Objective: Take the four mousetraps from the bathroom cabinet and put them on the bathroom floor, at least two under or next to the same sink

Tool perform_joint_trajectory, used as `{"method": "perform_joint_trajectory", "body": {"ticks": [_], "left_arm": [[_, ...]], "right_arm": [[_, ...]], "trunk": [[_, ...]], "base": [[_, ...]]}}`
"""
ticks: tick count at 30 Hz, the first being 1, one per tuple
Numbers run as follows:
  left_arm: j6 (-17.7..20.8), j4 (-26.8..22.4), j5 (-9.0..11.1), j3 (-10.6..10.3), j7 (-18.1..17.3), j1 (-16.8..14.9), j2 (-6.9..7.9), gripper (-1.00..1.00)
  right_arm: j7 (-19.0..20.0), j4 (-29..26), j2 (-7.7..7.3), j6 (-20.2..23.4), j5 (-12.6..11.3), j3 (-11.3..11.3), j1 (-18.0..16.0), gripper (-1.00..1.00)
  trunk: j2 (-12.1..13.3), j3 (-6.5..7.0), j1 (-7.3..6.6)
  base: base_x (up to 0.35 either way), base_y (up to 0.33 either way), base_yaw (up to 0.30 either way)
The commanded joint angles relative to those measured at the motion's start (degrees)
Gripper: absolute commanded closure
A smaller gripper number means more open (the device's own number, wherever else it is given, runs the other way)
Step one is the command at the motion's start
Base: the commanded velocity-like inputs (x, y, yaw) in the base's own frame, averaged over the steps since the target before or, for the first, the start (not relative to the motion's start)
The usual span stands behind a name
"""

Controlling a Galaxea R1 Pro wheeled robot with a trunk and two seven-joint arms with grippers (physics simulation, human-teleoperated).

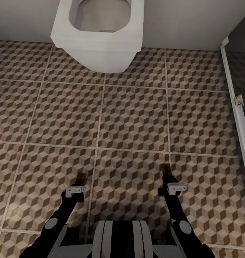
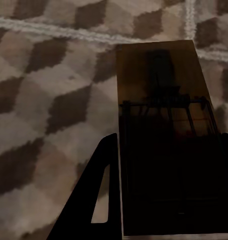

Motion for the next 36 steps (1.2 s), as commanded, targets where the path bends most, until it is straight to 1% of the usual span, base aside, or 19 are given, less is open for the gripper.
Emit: {"method": "perform_joint_trajectory", "body": {"ticks": [1,6,9,18,26,36], "left_arm": [[-0.06,0.04,0.6,-0.17,0.19,0.0,0.06,1.0],[0.02,0.11,0.6,-0.17,0.19,-0.01,0.05,1.0],[0.02,0.19,0.6,-0.17,0.19,0.01,0.05,1.0],[-0.05,0.64,0.6,-0.25,0.19,0.0,-0.03,1.0],[-0.2,1.2,0.6,-0.3,0.19,0.0,-0.11,1.0],[-0.21,1.3,0.6,-1.08,0.19,0.01,-0.13,1.0]], "right_arm": [[-0.51,0.01,0.0,-0.77,0.46,0.18,-0.02,1.0],[-0.56,-0.01,0.04,-4.92,0.5,0.33,-0.02,1.0],[-0.6,-0.01,0.08,-6.49,0.52,0.35,-0.02,1.0],[-0.68,-0.06,0.08,-7.28,0.51,0.36,-0.02,1.0],[-0.73,-2.95,0.13,-8.71,0.48,0.31,-0.02,1.0],[-0.77,-3.13,0.14,-9.59,0.4,0.36,-0.02,1.0]], "trunk": [[-0.01,-0.02,-0.01],[-0.01,-0.02,-0.01],[-0.01,-0.02,-0.01],[-0.01,-0.02,-0.01],[-0.01,-0.02,-0.01],[-0.01,-0.02,-0.01]], "base": [[0.0,0.0,0.0],[0.0,0.0,0.0],[0.0,0.0,0.0],[0.0,0.0,0.0],[0.0,0.0,0.0],[0.0,0.0,0.0]]}}
